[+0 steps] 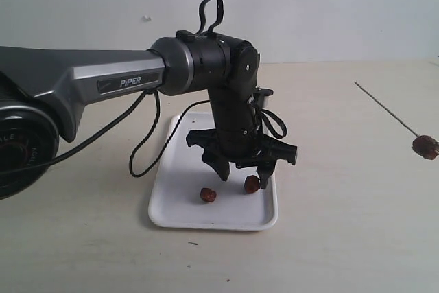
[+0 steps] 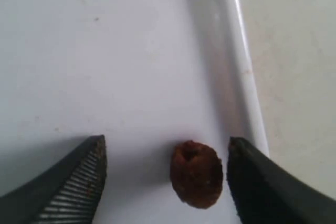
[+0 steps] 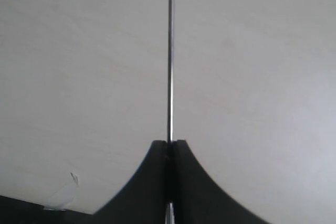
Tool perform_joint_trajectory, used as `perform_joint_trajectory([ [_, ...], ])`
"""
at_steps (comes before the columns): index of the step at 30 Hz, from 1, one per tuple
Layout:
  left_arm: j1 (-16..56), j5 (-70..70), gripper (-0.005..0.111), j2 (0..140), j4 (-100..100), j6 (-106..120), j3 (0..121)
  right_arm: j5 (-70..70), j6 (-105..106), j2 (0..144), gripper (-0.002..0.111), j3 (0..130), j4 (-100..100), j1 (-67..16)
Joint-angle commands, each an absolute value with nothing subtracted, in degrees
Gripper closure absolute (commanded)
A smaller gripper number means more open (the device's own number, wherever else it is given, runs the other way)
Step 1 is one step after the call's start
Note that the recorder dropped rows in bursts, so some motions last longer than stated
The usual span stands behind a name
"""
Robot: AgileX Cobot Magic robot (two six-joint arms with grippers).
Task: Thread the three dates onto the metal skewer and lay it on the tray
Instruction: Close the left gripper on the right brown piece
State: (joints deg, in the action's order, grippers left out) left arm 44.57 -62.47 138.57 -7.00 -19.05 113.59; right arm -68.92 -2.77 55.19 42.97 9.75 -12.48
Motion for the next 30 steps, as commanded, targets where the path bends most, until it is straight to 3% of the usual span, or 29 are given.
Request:
perform_joint_trajectory([
  [1,44.6,-63.0,0.042,138.5,-7.7,-19.6,113.5,-68.6,-2.5,54.7,0.108,42.7,10.4,-12.2],
  [30,45.2,-64.4,0.043,140.5,-9.3,-19.5,113.5,-68.2,-1.5,54.7,0.108,42.7,10.4,-12.2],
])
